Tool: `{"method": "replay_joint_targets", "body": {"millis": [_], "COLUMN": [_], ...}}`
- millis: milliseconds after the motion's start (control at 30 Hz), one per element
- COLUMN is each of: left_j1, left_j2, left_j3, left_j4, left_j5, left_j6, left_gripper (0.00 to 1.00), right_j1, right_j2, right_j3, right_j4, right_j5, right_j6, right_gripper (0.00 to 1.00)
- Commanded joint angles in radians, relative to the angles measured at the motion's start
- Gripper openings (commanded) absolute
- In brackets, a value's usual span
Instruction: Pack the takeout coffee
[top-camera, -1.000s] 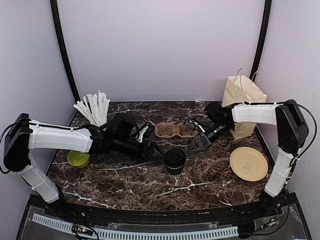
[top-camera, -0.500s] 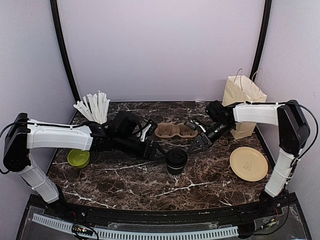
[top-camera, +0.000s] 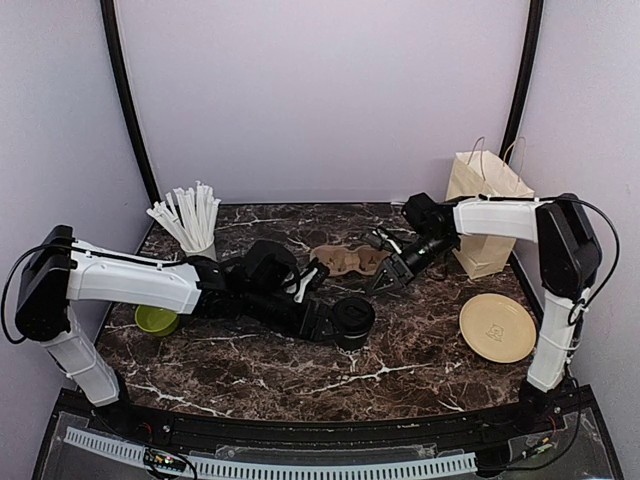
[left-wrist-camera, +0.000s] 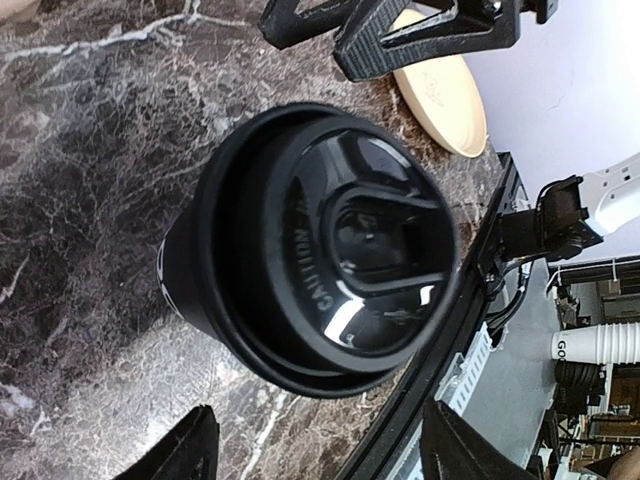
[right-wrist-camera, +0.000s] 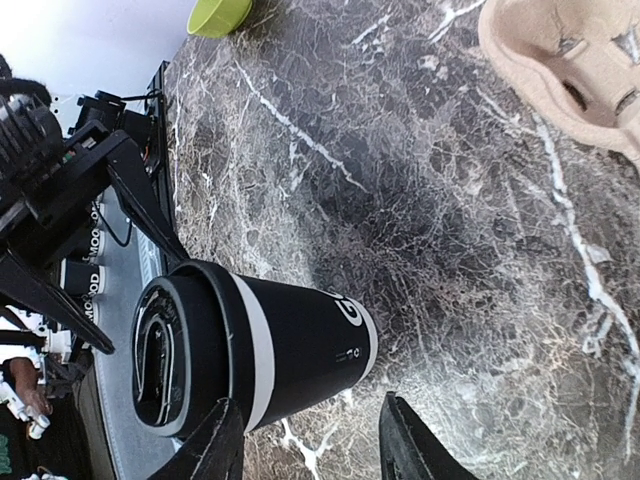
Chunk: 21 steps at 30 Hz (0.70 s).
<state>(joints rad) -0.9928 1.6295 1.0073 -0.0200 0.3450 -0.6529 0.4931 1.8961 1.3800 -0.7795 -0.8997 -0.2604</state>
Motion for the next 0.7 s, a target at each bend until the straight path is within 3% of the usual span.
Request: {"method": "replay_joint_targets", "body": {"millis": [0, 667], "left_j1": [-0.008, -0.017], "left_j2": [0.030, 0.080], "left_j3": [0.028, 0.086], "left_j4": [0.017, 0.017], "left_j5": [-0.007, 0.062], "left_j6": [-0.002, 0.031], "left_gripper": [0.72, 0.73], "right_j1": [0.028, 0.045], "right_j2": [0.035, 0.086], "right_j3": [0.053, 0.074], "right_j4": [-0.032, -0.061], "right_j5": [-0.036, -0.092], "right_j6": [-0.006, -0.029], "right_gripper": [0.46, 0.45]}}
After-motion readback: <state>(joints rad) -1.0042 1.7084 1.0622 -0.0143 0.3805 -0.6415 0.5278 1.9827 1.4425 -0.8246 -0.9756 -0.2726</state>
